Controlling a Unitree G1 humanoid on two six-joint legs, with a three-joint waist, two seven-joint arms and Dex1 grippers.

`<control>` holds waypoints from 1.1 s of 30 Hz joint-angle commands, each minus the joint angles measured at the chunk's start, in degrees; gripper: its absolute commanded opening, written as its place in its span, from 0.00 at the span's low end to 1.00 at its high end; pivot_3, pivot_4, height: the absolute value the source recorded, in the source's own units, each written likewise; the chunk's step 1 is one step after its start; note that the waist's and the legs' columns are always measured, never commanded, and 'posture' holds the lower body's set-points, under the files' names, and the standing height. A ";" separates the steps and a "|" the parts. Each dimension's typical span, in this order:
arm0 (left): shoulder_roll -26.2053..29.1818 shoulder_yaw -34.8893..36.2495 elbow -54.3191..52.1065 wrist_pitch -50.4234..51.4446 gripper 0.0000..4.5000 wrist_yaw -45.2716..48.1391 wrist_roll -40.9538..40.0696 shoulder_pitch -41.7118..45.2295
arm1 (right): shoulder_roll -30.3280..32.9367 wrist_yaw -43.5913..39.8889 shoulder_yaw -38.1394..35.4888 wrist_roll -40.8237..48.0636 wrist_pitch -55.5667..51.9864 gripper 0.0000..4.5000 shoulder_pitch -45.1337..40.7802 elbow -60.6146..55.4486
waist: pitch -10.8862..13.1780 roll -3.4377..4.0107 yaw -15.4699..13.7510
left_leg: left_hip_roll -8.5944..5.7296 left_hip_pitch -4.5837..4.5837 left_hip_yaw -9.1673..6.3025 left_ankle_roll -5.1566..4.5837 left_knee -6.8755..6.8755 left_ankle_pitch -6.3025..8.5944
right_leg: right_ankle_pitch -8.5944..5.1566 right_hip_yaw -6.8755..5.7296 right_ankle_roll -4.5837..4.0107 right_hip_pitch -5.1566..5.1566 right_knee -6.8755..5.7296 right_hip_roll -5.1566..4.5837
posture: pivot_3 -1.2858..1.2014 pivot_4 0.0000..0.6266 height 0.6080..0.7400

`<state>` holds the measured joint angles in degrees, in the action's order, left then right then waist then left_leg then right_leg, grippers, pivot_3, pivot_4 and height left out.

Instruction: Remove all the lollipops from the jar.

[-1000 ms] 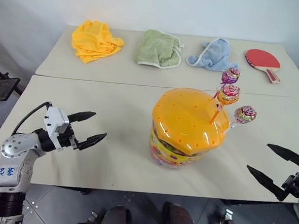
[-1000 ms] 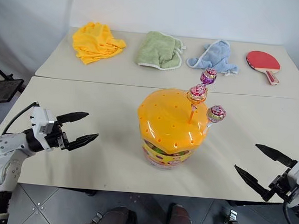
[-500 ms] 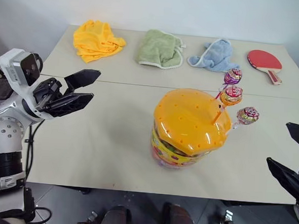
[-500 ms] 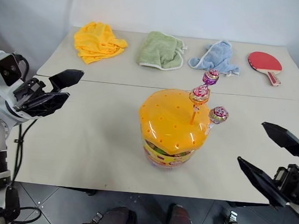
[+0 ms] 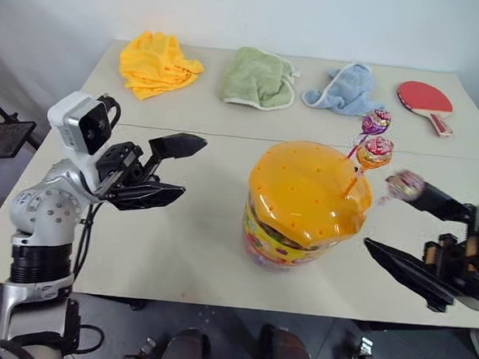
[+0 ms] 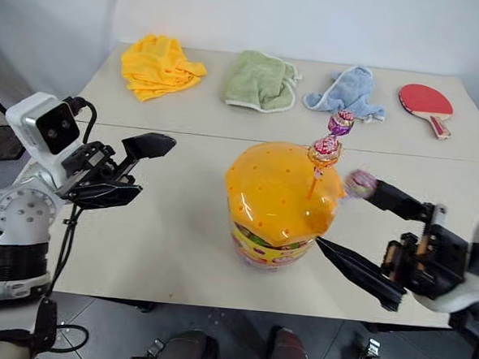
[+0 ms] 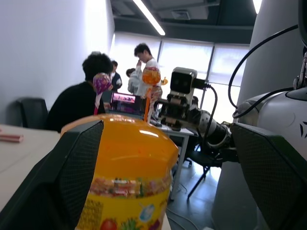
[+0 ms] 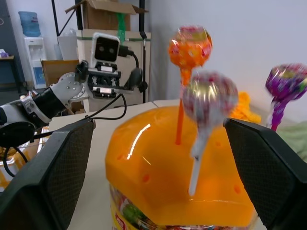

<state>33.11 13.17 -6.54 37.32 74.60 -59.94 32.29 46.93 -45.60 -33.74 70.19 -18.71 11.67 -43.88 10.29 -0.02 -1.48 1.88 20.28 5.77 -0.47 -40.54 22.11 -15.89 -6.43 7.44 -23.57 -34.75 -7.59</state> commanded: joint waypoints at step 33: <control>-2.96 -1.06 -4.22 -2.60 1.00 -0.95 0.36 -1.56 | -1.75 -2.99 -1.58 1.39 -4.79 0.01 -5.90 4.09 | 0.00 -0.01 -0.06 | 0.00 0.00 -0.25 -0.02 -0.03 0.00 | 0.00 -0.02 0.00 0.05 0.01 0.00 | 0.52 0.24 1.00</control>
<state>30.30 12.29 -8.83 35.47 74.56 -59.31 29.44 45.27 -49.14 -34.21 69.05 -23.81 6.49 -38.86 10.29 -0.03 -1.54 1.87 20.28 5.52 -0.49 -40.58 22.11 -15.89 -6.45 7.44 -23.52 -34.73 -7.59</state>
